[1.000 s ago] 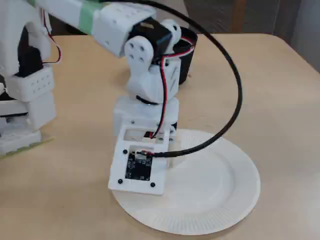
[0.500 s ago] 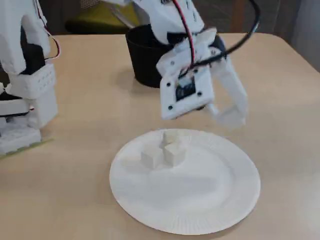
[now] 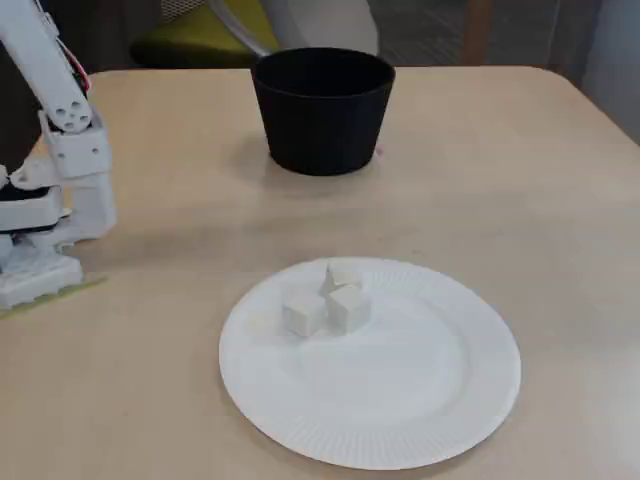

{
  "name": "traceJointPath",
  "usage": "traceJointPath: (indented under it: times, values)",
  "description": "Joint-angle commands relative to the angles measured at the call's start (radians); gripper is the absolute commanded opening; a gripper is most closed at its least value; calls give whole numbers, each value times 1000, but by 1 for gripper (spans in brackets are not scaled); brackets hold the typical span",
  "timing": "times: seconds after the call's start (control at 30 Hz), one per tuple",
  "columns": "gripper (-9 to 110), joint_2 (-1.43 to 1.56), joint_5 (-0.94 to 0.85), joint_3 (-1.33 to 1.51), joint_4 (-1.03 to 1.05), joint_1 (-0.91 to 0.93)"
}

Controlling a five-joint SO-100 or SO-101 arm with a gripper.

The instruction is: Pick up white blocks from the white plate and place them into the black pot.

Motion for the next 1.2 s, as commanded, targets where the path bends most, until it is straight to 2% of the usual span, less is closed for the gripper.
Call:
traceJointPath:
  times: [0.0,0.2,0.37,0.4,0.47,0.57,0.67,0.77,0.8,0.97,1.17]
  values:
    - [-2,55,-31,57,15,-107]
    - [-2,38,-38,195,60,-196]
    - [-2,-6,-34,201,64,-202]
    - [5,-6,-32,201,75,-201]
    - [28,0,-25,201,106,-196]
    - [34,12,-12,199,129,-190]
    - [29,21,-20,199,137,-187]
    - [2,28,-31,179,186,-172]
    - [-2,32,-37,172,218,-155]
    - [-2,81,-74,117,439,23]
    - [-2,106,-130,98,555,284]
